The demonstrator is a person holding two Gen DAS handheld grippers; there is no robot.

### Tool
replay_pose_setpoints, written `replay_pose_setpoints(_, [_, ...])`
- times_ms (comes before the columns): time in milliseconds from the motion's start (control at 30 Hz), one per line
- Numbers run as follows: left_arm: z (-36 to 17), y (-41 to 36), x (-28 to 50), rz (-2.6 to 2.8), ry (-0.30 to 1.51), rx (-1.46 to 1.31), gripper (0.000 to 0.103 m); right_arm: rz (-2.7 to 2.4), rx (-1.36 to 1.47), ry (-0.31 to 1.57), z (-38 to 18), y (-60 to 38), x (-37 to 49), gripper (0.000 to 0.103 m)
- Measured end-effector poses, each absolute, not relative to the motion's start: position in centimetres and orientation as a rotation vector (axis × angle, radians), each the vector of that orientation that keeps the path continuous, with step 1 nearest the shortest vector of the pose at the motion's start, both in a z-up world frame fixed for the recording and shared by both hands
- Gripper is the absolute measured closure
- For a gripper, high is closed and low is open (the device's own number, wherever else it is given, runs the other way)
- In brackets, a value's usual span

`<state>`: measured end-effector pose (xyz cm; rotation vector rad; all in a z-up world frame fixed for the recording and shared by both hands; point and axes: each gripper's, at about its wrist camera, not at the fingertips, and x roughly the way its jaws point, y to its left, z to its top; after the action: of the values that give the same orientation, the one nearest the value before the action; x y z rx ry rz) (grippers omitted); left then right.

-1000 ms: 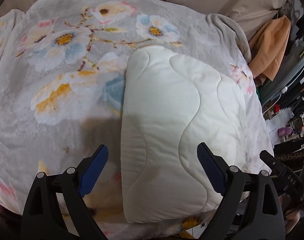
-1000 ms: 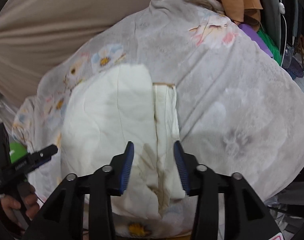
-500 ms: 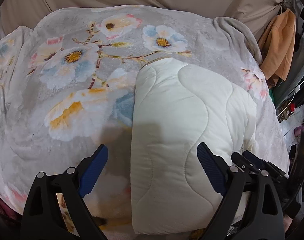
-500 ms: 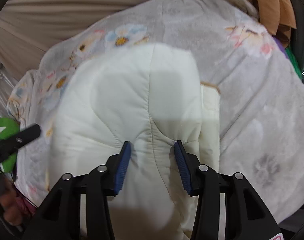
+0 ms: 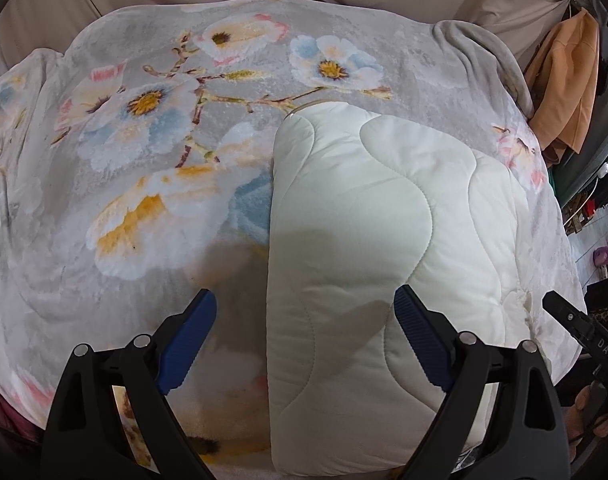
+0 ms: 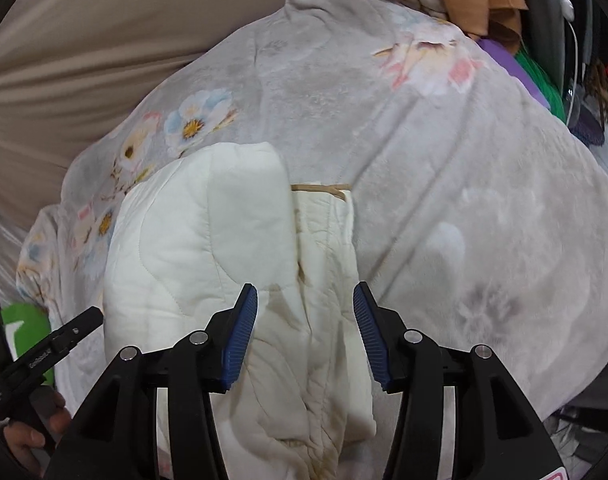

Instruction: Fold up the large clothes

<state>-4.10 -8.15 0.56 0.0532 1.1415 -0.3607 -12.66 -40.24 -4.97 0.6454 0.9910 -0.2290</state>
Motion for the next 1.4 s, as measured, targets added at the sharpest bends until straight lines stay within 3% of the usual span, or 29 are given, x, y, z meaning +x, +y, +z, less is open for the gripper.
replay_pose_setpoints(300, [-0.9,-5.5,-4.5,-0.372,1.236,-0.073,0.014,-0.184,0.703,1.026,-5.9,-40.4,-14.2,0.042])
replay_pose_setpoints(433, [-0.3,-5.3,-5.1,-0.384,1.222,-0.072,0.014,-0.136,0.688,1.037,-5.6,-39.2,-14.3,0.041])
replay_pose_setpoints(533, [0.5,-5.4,-5.6,-0.405,1.199,-0.060,0.014,-0.095,0.686,1.099,-7.1,-38.3,-14.1,0.034])
replay_pose_setpoints(567, [0.7,-5.4,-5.7,-0.410,1.192,-0.060,0.014,-0.090,0.710,1.120,-7.7,-38.2,-14.0,0.040])
replay_pose_setpoints(600, [0.9,-5.3,-5.8,-0.412,1.186,-0.062,0.014,-0.077,0.740,1.114,-7.8,-38.1,-13.9,0.053])
replay_pose_setpoints(633, [1.2,-5.1,-5.8,-0.413,1.176,-0.070,0.014,-0.054,0.745,1.087,-7.0,-37.7,-13.7,0.075])
replay_pose_setpoints(667, [1.7,-4.7,-5.8,-0.409,1.163,-0.081,0.014,-0.041,0.697,1.053,-5.4,-37.0,-13.5,0.084])
replay_pose_setpoints(733, [2.9,-4.1,-5.9,-0.409,1.136,-0.108,0.014,0.035,0.628,0.914,-0.6,-35.6,-13.5,0.090])
replay_pose_setpoints(800, [4.5,-3.7,-6.2,-0.421,1.094,-0.132,0.014,0.160,0.632,0.751,4.3,-34.9,-14.4,0.103])
replay_pose_setpoints(900, [5.9,-4.3,-6.6,-0.447,1.044,-0.122,0.012,0.105,0.601,0.753,4.0,-35.5,-15.2,0.103])
replay_pose_setpoints(1033, [4.4,-6.2,-6.7,-0.464,1.090,-0.076,0.012,-0.065,0.606,1.087,-6.7,-36.9,-14.7,0.103])
replay_pose_setpoints(1133, [3.3,-6.7,-7.2,-0.475,1.104,-0.050,0.012,-0.078,0.715,1.063,-6.9,-37.6,-15.7,0.097])
replay_pose_setpoints(1300, [1.6,-7.0,-7.6,-0.483,1.161,-0.034,0.012,-0.051,0.746,0.986,-3.7,-38.1,-16.3,0.060])
replay_pose_setpoints(1333, [1.4,-7.0,-7.7,-0.483,1.164,-0.032,0.012,-0.026,0.758,0.991,-3.8,-37.9,-16.2,0.046])
replay_pose_setpoints(1400, [1.1,-7.2,-7.8,-0.480,1.172,-0.025,0.012,-0.008,0.751,1.028,-4.6,-37.2,-16.0,0.042])
